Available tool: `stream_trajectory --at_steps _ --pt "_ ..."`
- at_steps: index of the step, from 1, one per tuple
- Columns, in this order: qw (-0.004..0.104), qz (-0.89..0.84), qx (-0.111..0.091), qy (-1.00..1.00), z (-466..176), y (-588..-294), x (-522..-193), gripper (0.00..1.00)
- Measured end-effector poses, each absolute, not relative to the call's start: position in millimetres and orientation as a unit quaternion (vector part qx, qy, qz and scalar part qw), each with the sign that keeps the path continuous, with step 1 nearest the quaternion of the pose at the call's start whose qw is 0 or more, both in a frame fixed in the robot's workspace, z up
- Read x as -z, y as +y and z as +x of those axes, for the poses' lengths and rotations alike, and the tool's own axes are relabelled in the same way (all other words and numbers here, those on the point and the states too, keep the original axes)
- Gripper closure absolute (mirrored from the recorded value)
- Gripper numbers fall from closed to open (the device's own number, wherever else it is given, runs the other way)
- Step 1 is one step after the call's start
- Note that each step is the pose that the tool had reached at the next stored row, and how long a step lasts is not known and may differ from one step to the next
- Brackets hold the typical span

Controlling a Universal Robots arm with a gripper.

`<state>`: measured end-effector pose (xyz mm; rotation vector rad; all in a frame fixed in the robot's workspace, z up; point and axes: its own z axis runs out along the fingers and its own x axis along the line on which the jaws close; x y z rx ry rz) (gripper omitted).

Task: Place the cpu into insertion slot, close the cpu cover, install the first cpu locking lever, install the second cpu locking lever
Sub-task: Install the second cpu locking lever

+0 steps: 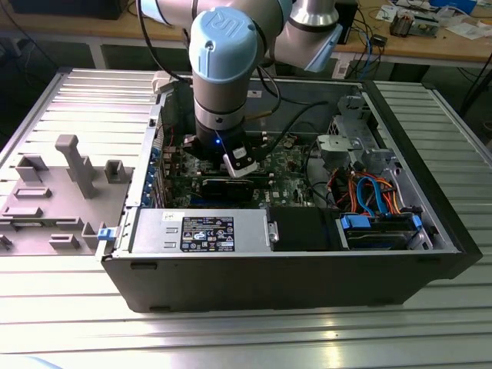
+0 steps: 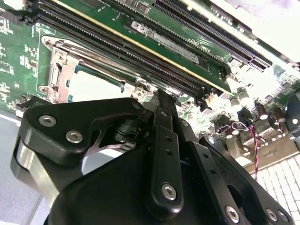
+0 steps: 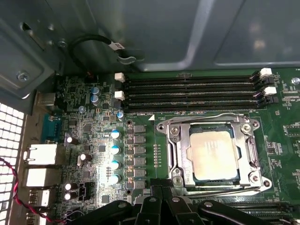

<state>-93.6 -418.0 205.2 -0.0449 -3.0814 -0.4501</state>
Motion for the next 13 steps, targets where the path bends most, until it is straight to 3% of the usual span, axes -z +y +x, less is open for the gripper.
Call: stream_trajectory --at_steps 13 --pt "0.014 -0.014 0.145 -0.989 -93.7 -418.0 -208.2 0.89"
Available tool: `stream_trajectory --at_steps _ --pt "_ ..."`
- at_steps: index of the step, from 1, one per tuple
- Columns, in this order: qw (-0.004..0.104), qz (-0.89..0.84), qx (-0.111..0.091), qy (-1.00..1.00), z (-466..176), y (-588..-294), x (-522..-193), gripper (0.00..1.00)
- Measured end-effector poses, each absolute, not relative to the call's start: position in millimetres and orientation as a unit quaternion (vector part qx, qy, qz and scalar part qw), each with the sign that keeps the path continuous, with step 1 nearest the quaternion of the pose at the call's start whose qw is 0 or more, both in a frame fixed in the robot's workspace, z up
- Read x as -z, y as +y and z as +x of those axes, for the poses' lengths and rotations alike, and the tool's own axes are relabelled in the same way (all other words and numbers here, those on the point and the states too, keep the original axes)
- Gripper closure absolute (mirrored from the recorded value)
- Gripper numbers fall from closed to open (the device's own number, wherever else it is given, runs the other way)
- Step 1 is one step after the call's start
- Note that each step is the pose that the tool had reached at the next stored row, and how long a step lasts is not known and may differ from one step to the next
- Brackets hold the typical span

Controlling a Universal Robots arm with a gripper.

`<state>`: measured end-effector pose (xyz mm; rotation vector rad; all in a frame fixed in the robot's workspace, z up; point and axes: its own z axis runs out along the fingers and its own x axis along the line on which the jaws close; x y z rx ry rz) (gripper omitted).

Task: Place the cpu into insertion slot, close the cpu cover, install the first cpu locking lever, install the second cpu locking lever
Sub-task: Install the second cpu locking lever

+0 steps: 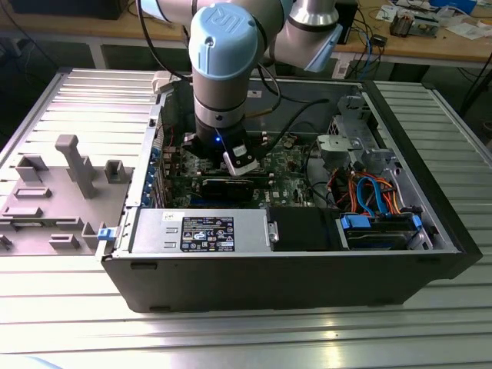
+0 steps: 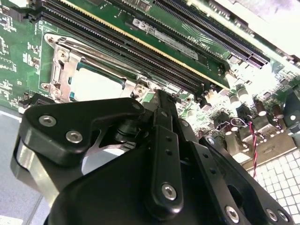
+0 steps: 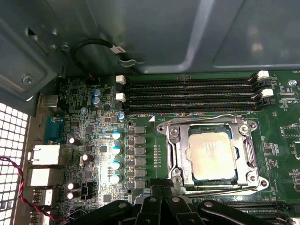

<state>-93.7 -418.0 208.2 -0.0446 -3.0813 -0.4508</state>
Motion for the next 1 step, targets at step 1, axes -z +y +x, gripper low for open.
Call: stream_trajectory --at_steps 1 --pt "0.014 -0.014 0.145 -0.989 -93.7 -418.0 -208.2 0.89"
